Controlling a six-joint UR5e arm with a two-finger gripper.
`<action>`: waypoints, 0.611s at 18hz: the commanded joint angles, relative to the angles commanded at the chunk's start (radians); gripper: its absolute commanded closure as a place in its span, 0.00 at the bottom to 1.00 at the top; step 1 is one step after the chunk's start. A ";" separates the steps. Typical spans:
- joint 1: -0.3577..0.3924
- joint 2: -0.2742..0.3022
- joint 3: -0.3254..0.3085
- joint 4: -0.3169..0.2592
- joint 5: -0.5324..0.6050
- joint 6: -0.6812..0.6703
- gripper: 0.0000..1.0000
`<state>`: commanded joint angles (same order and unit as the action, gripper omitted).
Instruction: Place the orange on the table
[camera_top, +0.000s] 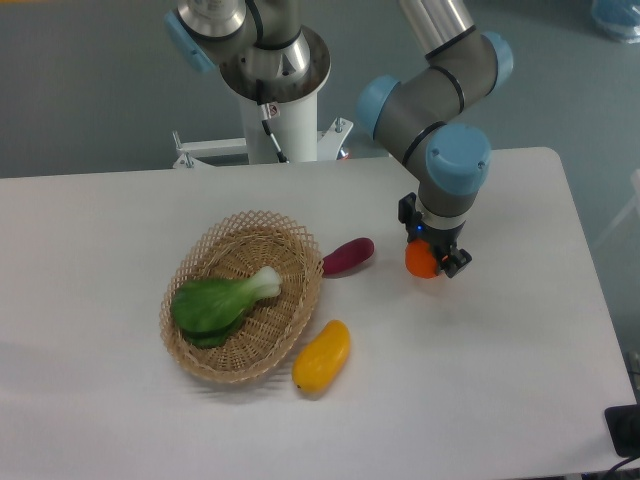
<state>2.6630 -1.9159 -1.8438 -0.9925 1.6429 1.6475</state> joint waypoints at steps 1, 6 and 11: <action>0.000 0.000 0.000 0.000 0.000 0.000 0.26; 0.005 -0.002 -0.009 0.002 0.000 0.000 0.24; 0.006 -0.011 -0.009 0.002 0.000 -0.003 0.24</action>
<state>2.6691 -1.9267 -1.8530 -0.9910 1.6429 1.6444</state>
